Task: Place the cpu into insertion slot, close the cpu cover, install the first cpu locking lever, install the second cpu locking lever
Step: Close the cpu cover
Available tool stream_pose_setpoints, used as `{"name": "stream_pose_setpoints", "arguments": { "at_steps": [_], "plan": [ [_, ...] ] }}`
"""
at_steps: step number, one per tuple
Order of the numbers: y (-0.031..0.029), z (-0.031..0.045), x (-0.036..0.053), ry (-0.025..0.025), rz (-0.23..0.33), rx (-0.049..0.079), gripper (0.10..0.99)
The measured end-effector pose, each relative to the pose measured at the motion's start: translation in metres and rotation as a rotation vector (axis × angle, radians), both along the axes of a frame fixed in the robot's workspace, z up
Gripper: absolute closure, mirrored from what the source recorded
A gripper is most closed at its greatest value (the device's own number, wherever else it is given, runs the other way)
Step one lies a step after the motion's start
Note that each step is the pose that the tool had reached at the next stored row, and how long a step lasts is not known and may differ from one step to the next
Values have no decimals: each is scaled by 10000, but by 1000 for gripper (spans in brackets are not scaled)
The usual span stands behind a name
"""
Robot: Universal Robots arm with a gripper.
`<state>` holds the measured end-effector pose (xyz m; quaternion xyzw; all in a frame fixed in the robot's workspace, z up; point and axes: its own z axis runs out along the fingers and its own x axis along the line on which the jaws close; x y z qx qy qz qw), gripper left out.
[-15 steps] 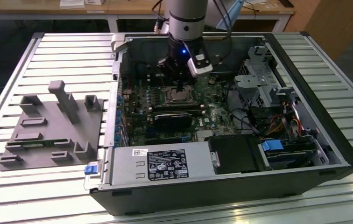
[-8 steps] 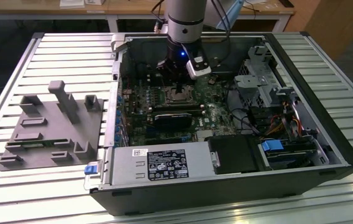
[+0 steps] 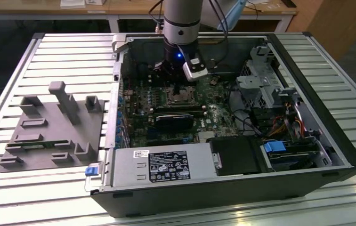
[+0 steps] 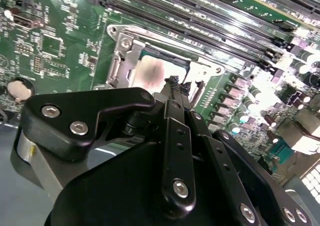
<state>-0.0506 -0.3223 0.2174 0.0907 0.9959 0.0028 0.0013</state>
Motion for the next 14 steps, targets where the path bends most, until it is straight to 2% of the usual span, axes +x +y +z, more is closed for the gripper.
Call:
{"name": "stream_pose_setpoints", "arguments": {
  "at_steps": [4, 14],
  "plan": [
    [-1, -22, -62, -49, 1, 6, 984],
    [-2, -95, -152, -159, 1, 60, 984]
  ]
}}
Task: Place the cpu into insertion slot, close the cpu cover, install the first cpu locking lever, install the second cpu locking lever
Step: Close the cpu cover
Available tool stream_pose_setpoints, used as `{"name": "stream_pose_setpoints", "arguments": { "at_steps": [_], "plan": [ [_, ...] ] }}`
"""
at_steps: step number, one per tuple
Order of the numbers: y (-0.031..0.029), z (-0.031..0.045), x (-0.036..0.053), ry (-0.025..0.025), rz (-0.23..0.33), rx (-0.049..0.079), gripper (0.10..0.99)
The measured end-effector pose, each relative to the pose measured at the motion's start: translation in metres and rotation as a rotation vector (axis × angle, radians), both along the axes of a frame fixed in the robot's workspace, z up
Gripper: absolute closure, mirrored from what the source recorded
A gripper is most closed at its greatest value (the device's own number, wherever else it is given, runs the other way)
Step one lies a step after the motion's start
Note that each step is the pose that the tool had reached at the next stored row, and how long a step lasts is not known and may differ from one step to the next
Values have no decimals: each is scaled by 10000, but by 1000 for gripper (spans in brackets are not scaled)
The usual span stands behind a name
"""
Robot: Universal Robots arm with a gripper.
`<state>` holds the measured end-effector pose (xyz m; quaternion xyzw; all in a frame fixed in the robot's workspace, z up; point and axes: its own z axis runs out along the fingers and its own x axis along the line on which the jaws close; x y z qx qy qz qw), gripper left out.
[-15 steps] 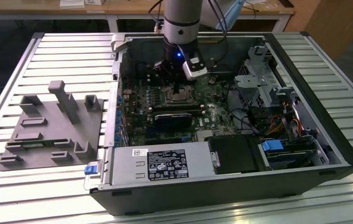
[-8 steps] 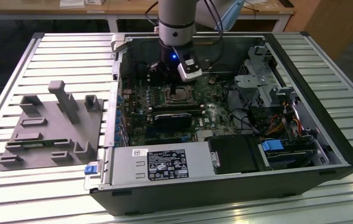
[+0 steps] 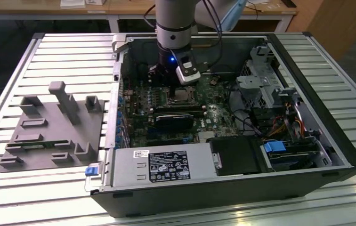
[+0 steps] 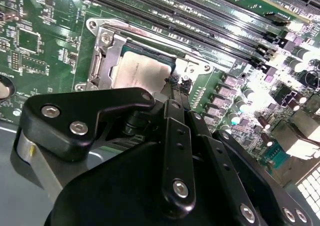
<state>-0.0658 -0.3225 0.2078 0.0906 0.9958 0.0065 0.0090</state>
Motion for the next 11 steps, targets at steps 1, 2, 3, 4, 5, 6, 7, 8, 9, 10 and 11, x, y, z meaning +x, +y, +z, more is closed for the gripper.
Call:
{"name": "stream_pose_setpoints", "arguments": {
  "at_steps": [1, 2, 3, 4, 5, 6, 7, 8, 9, 10, 11],
  "plan": [
    [0, -9, -6, -5, 0, -2, 984],
    [0, -20, -12, -12, 0, -1, 984],
    [0, -30, -18, -18, -1, -1, 984],
    [0, -36, -20, -21, 0, -1, 984],
    [-1, -38, -21, -21, 1, -3, 984],
    [-1, -39, -23, -21, 1, -4, 984],
    [-1, -41, -25, -21, 0, -4, 984],
    [0, -43, -27, -22, -1, -2, 984],
    [-1, -45, -29, -22, 0, -2, 984],
    [0, -47, -31, -23, 0, -1, 984],
    [0, -51, -32, -23, 0, -1, 984]
  ]
}}
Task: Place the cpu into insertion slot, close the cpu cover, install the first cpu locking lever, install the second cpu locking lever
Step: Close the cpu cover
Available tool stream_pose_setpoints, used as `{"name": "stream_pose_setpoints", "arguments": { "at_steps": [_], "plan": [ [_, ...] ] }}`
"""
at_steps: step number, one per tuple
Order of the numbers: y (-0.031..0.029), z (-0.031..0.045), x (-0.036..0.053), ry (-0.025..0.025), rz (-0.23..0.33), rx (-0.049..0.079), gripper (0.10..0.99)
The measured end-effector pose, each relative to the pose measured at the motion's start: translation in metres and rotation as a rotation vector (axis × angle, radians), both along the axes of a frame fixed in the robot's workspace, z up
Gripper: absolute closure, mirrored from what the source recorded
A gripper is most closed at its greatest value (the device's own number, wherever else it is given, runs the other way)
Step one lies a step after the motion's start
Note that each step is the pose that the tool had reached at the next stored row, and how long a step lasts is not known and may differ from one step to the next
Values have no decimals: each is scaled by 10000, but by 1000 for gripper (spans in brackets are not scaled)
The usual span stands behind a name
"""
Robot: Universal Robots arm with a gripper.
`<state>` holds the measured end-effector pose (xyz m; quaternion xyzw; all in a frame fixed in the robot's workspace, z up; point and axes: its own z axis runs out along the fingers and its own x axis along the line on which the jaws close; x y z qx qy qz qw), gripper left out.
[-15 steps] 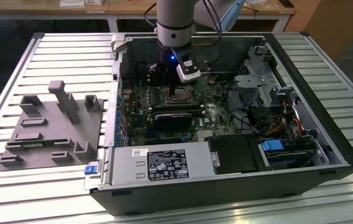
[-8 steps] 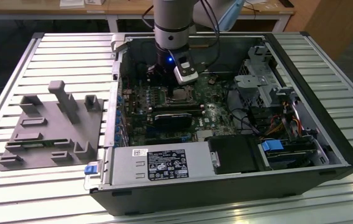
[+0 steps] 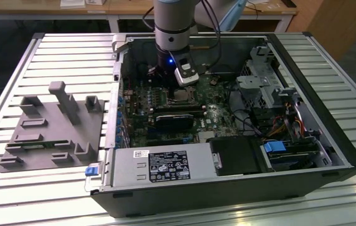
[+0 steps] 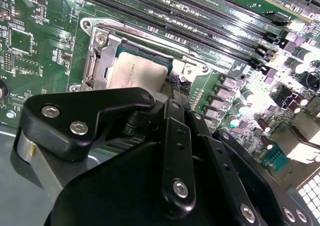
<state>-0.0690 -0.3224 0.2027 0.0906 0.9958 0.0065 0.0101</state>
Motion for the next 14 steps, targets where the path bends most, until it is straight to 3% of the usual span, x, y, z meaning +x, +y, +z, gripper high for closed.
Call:
{"name": "stream_pose_setpoints", "arguments": {
  "at_steps": [14],
  "plan": [
    [3, -27, -19, 1, 110, -2, 984]
  ]
}}
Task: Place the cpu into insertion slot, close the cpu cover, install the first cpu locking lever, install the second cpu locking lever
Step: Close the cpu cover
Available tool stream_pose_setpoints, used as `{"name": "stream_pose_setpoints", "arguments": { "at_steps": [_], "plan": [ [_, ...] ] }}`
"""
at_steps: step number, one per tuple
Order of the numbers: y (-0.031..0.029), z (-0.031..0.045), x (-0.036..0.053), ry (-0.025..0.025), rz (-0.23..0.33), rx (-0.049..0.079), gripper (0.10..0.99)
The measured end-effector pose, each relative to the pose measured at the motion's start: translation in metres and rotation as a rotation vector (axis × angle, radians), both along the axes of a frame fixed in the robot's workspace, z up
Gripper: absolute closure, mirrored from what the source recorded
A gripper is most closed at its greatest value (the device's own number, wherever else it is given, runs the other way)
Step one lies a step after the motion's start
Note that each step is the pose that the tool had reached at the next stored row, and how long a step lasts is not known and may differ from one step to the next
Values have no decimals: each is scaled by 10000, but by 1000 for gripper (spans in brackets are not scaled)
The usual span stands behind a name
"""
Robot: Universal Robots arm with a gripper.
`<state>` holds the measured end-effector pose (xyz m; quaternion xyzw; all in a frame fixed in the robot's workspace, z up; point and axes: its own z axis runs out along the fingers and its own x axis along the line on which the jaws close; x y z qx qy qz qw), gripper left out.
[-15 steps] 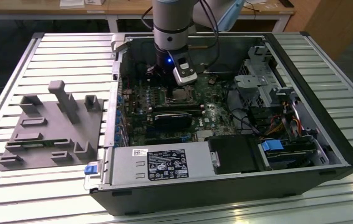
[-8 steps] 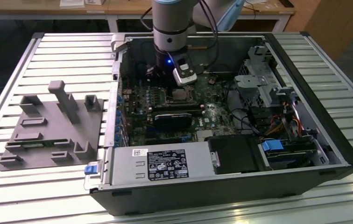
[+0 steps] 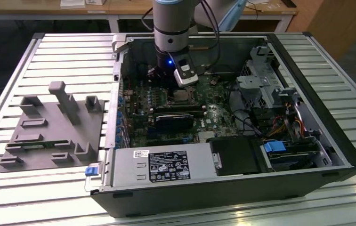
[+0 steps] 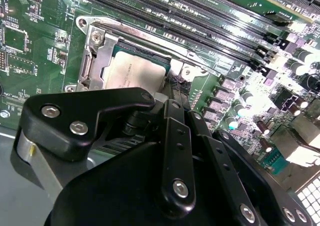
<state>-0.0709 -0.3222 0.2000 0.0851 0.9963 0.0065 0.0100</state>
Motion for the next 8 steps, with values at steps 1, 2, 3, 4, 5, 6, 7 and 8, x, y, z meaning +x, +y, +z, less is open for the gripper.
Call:
{"name": "stream_pose_setpoints", "arguments": {
  "at_steps": [1, 2, 3, 4, 5, 6, 7, 8],
  "plan": [
    [0, 5, 0, 0, 0, 0, 984],
    [0, 12, 0, 0, 0, 0, 984],
    [0, 21, 0, -1, 0, 0, 984],
    [0, 27, 0, 0, 0, -1, 984],
    [0, 34, 0, 0, 0, 0, 984],
    [0, 41, 0, 0, 0, -1, 984],
    [0, 49, 0, -1, 0, 0, 984],
    [0, 54, 0, 0, 1, 0, 984]
  ]
}}
